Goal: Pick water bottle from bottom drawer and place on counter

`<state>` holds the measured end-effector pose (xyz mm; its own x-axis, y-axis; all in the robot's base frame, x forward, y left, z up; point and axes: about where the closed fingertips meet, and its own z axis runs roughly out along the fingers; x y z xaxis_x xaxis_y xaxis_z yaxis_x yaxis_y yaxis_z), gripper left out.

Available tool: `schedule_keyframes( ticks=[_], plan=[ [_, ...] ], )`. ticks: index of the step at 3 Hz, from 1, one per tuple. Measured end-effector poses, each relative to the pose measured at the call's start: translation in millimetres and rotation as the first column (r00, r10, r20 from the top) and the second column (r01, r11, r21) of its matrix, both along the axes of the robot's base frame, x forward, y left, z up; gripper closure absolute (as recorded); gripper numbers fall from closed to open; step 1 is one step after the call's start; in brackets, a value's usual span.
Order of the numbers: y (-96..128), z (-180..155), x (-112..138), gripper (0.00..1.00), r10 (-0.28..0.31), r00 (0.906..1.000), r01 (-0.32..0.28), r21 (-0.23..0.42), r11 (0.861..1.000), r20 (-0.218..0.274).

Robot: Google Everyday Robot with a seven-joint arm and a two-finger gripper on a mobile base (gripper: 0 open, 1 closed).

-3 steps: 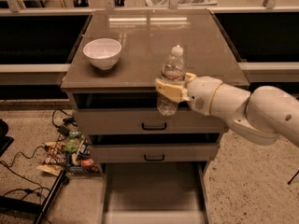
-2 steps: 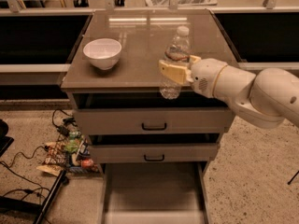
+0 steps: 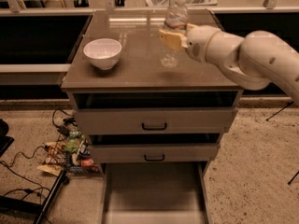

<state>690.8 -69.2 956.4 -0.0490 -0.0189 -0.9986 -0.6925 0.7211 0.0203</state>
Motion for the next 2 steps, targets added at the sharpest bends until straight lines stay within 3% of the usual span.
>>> schedule_keyframes(
  ticks=[2],
  plan=[
    [12.1,-11.3,85.1,1.00,-0.085,0.9955,0.088,-0.087,0.992,0.041]
  ],
)
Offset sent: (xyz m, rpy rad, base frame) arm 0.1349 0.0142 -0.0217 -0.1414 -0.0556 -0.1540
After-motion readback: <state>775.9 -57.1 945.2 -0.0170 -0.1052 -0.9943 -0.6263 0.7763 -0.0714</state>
